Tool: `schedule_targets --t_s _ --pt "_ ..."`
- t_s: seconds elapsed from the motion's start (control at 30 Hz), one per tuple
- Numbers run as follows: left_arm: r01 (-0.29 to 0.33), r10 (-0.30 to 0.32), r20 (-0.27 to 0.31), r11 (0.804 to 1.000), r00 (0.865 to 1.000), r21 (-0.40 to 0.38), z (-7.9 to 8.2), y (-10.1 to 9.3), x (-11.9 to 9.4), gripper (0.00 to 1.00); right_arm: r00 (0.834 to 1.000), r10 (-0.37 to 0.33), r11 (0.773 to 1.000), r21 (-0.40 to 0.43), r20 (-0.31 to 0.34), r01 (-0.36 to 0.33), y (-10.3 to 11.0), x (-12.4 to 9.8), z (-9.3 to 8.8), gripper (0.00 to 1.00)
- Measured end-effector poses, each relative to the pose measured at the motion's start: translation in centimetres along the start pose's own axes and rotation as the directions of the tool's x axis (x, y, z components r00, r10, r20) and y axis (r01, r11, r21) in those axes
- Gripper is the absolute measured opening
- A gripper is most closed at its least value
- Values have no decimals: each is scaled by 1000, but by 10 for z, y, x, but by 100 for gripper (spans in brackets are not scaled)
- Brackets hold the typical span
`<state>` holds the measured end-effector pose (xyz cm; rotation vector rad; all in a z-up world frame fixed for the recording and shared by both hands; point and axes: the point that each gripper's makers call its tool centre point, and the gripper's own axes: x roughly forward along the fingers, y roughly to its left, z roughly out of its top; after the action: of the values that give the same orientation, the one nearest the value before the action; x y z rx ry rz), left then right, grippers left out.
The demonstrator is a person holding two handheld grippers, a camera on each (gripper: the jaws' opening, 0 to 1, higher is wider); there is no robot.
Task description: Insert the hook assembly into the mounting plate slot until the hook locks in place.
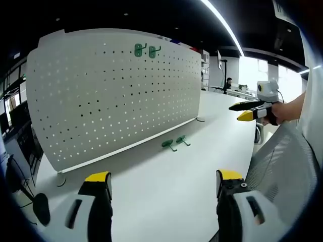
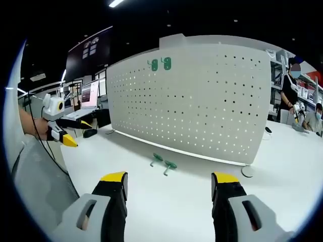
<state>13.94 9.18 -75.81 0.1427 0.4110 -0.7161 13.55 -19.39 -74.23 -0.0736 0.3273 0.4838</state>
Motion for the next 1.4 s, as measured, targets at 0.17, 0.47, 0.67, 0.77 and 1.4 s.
schedule_targets --t_s 0.17,0.47,0.67,0.77,1.4 --pt "-3 3 -2 1000 1000 -2 -1 1 0 87 1000 1 1000 2 -6 -1 0 0 -2 65" --pt "-5 5 -3 1000 1000 4 1 2 0 87 1000 10 1000 0 -13 -10 2 1 -4 65" --pt "11 -11 4 999 1000 34 15 -1 3 86 1000 9 1000 5 -11 -9 2 1 -4 65" --pt "19 -19 -1 997 1000 70 19 0 6 86 1000 12 1000 4 -13 -11 2 1 -4 65" --pt "192 -151 -199 960 968 204 13 -7 28 88 1000 20 1000 3 -19 -20 6 1 -5 64"
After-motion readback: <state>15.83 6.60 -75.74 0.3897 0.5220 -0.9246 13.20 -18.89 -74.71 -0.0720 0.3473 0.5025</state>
